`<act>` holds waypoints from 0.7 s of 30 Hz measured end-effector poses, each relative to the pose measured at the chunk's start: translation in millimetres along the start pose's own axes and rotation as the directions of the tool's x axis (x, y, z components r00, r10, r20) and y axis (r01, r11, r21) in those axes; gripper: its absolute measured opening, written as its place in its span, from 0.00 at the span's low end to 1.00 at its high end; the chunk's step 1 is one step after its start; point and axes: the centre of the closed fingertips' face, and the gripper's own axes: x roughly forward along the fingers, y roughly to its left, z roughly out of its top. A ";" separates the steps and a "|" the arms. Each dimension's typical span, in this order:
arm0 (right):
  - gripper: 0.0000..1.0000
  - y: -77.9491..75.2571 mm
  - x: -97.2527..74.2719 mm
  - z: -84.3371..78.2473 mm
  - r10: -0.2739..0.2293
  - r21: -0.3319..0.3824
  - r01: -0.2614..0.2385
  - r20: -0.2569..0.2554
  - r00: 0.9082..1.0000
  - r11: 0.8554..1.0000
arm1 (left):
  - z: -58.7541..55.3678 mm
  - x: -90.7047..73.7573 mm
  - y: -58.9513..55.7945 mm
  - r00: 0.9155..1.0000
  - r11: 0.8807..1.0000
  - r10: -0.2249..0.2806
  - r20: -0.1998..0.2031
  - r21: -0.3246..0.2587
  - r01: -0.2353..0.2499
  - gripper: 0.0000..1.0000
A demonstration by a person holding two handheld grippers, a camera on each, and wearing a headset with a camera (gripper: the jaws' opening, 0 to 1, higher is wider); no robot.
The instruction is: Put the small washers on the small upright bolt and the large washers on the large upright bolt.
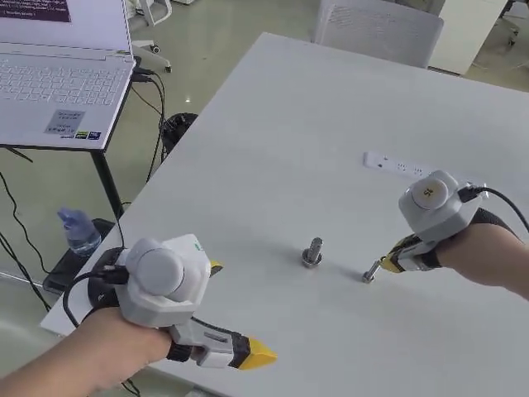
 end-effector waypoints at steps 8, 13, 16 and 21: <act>0.12 6.3 1.7 0.1 0.000 -0.012 0.000 -0.014 1.000 1.000 | -2.5 1.2 1.2 1.000 1.000 0.000 -0.013 0.006 0.000 0.91; 0.12 4.2 2.0 2.3 -0.015 -0.024 0.015 -0.010 1.000 1.000 | -7.0 1.4 0.1 0.999 1.000 -0.002 -0.032 0.009 0.003 0.89; 0.12 4.0 4.6 1.1 -0.010 -0.021 0.009 -0.018 1.000 1.000 | -4.9 0.9 0.4 1.000 1.000 -0.004 -0.019 0.001 0.004 0.90; 0.12 3.9 8.0 0.7 -0.002 -0.023 0.002 -0.025 1.000 1.000 | -0.3 1.4 5.5 1.000 1.000 0.009 -0.004 -0.005 -0.009 0.94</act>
